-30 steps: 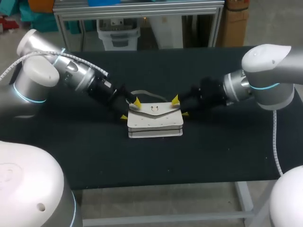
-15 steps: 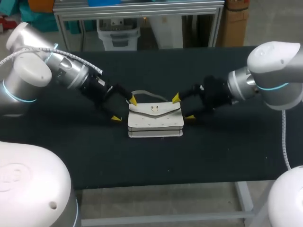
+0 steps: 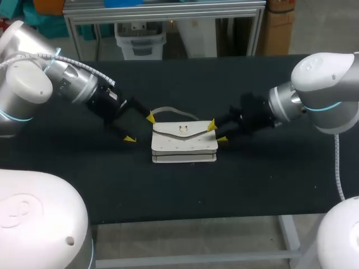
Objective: Pick up the bag, open it, inspect its contents, close it, and place it on the opposite side
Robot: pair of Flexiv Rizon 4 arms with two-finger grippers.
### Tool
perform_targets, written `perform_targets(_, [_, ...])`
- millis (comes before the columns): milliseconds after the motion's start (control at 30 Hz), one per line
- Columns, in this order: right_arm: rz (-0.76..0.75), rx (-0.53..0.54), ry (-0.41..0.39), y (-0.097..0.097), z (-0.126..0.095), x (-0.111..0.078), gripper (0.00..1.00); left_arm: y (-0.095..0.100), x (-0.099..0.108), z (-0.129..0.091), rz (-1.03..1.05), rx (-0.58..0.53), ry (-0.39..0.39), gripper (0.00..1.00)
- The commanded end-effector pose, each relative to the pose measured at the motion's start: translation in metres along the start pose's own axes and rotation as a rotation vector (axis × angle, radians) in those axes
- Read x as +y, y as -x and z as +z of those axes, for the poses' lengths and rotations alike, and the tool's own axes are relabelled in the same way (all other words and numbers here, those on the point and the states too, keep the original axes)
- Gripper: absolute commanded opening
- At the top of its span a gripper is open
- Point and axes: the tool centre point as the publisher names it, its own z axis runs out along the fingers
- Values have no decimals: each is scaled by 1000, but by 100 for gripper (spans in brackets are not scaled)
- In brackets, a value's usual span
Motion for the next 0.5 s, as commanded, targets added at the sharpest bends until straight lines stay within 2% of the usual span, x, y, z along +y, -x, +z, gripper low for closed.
perform_targets(33, [9, -13, -7, 2, 6, -2, 49, 1, 5, -13, -15, -21, -17, 100])
perform_targets(300, [32, -19, 16, 9, -4, -8, 50, 7, 6, -20, -29, -35, -23, 100])
perform_targets(500, [36, -41, 15, 10, -3, -9, 49, 9, 5, -21, -34, -29, -22, 100])
